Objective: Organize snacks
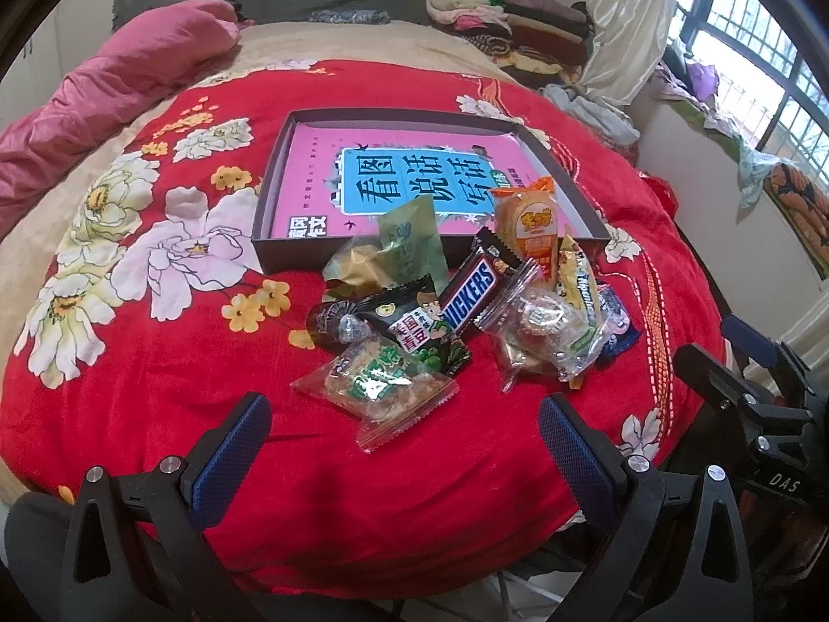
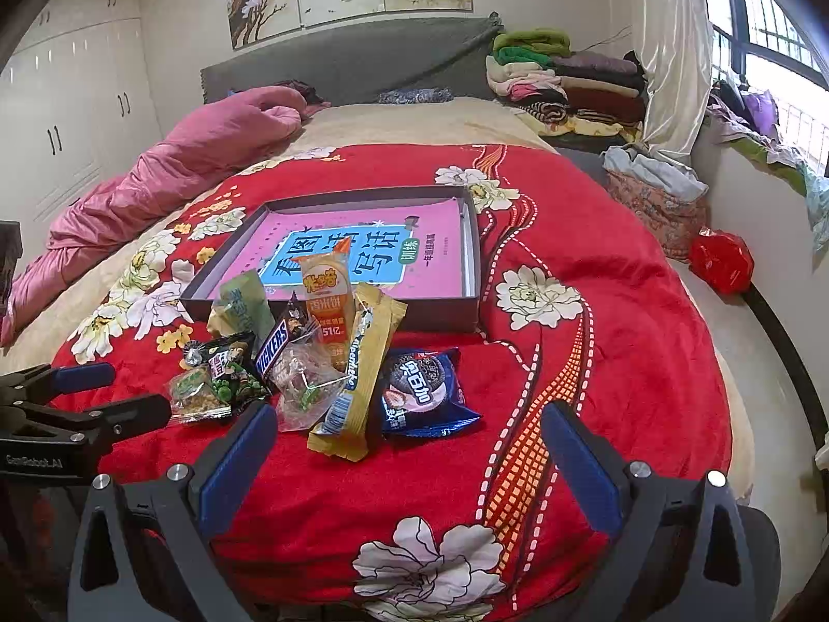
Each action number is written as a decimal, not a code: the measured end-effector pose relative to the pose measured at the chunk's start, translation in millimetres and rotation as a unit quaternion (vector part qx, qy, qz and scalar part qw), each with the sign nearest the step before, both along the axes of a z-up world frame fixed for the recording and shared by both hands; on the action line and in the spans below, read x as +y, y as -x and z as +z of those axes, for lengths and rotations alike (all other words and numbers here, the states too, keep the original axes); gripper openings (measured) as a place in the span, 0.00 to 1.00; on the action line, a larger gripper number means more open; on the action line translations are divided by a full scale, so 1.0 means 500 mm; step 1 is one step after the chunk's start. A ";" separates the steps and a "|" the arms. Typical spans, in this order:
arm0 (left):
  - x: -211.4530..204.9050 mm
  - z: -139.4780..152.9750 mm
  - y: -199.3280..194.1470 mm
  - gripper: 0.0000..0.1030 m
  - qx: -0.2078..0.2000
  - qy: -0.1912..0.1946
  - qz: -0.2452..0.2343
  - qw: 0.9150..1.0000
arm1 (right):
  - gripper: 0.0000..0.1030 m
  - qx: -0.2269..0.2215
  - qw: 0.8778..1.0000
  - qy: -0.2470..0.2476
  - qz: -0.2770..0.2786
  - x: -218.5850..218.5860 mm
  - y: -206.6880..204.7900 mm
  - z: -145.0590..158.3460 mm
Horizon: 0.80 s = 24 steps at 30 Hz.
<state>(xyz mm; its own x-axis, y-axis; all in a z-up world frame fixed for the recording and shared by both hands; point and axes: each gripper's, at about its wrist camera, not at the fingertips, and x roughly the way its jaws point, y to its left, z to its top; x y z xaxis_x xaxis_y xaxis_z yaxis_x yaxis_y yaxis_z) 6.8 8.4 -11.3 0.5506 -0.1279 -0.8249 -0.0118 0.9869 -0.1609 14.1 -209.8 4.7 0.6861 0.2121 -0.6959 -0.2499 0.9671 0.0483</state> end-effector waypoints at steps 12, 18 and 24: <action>0.047 -0.055 -0.026 0.99 0.036 0.034 0.005 0.999 | 0.99 0.026 1.000 -0.013 -0.012 -0.013 -0.032 -0.023; 0.037 -0.074 -0.049 0.91 0.038 0.041 -0.027 0.998 | 0.99 0.056 0.998 -0.024 -0.033 -0.039 -0.069 -0.049; 0.036 -0.100 -0.070 0.86 0.047 0.042 -0.049 0.997 | 0.99 0.094 0.994 -0.024 -0.048 -0.055 -0.108 -0.081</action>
<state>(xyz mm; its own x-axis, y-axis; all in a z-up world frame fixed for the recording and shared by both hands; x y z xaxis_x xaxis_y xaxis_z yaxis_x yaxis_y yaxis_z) 41.7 26.3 -61.6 0.4534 -0.2480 -0.8561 0.0662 0.9672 -0.2451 67.9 -237.2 -35.9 0.5627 0.1890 -0.8048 -0.1395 0.9813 0.1329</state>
